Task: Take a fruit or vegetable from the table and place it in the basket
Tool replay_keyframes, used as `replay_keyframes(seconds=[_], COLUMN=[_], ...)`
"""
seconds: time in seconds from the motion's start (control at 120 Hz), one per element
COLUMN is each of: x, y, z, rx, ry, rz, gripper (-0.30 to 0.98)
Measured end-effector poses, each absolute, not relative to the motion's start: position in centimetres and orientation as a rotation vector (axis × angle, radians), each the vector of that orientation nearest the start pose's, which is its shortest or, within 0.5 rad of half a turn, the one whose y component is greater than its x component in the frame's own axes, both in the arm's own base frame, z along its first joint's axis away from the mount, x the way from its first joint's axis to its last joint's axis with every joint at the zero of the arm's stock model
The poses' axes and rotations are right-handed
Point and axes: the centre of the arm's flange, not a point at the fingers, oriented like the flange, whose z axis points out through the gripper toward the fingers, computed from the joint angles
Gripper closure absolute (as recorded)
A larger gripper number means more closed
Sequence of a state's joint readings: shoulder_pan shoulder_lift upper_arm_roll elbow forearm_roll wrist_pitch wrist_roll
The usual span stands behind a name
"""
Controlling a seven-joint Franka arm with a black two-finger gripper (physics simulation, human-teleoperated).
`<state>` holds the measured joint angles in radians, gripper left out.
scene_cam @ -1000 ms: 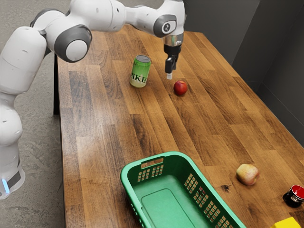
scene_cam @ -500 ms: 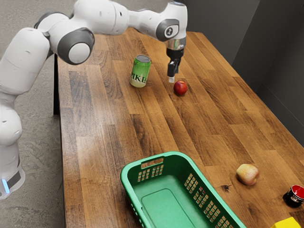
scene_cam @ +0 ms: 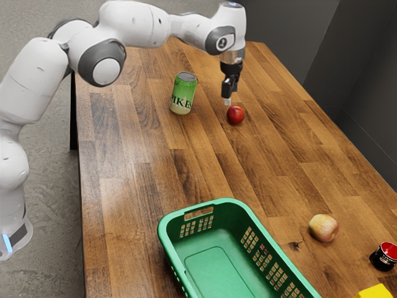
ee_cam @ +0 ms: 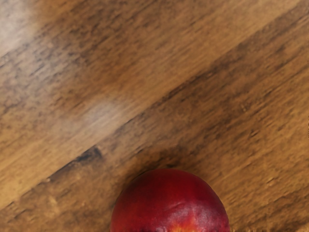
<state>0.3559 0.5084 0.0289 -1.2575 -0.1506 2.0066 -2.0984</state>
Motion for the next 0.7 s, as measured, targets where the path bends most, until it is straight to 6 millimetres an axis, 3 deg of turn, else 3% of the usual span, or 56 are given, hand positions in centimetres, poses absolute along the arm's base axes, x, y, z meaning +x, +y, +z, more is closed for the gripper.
replay_keyframes(seconds=[0.125, 0.283, 0.7], x=[68.3, 69.2, 69.1], y=[25.8, 24.5, 25.3], z=[48.9, 46.9, 46.0], rx=[0.93, 1.004, 1.059], ry=[2.728, 2.713, 2.692], rz=[0.096, 0.067, 0.079], gripper=[0.01, 0.01, 0.01])
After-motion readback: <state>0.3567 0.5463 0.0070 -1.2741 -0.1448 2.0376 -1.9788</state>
